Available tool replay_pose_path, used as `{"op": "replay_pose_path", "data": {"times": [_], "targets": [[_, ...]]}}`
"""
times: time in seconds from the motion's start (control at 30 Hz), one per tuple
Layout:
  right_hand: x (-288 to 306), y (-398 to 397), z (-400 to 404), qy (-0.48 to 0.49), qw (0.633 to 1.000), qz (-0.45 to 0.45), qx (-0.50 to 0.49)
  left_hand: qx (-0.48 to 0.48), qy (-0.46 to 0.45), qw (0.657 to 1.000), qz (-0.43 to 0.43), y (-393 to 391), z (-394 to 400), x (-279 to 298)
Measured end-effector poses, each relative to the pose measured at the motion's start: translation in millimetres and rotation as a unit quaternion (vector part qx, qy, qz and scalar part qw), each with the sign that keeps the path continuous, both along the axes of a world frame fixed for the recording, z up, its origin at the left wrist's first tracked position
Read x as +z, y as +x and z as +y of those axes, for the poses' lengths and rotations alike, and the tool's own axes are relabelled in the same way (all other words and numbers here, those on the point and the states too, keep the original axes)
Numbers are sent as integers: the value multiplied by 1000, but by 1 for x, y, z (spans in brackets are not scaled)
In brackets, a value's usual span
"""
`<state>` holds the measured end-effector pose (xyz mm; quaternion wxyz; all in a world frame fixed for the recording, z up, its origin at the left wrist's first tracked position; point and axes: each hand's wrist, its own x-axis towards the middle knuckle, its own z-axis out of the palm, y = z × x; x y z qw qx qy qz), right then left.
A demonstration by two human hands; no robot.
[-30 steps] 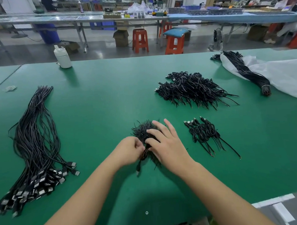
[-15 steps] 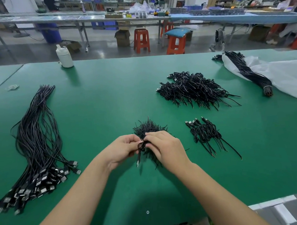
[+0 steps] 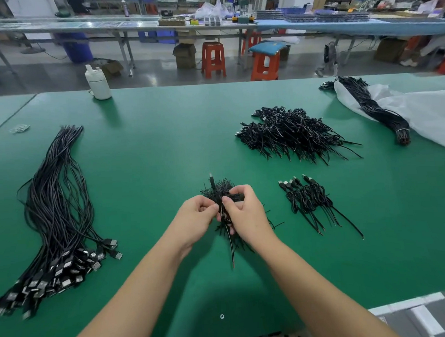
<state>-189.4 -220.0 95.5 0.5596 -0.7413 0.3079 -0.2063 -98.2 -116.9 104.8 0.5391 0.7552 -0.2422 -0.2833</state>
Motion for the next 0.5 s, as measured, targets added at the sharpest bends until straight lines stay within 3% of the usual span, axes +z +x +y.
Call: {"op": "replay_pose_path", "data": {"times": [0.17,0.37,0.5], "targets": [[-2,1,1,-11,1000,-11,9,8,68,985,-157,-2,-3,1],[-2,1,-6,-68,998,9,8,-42,52,942,-329,-10,2,3],[6,-2,-8,-38,999,-4,38,-35,54,953,-296,-8,1,4]]}}
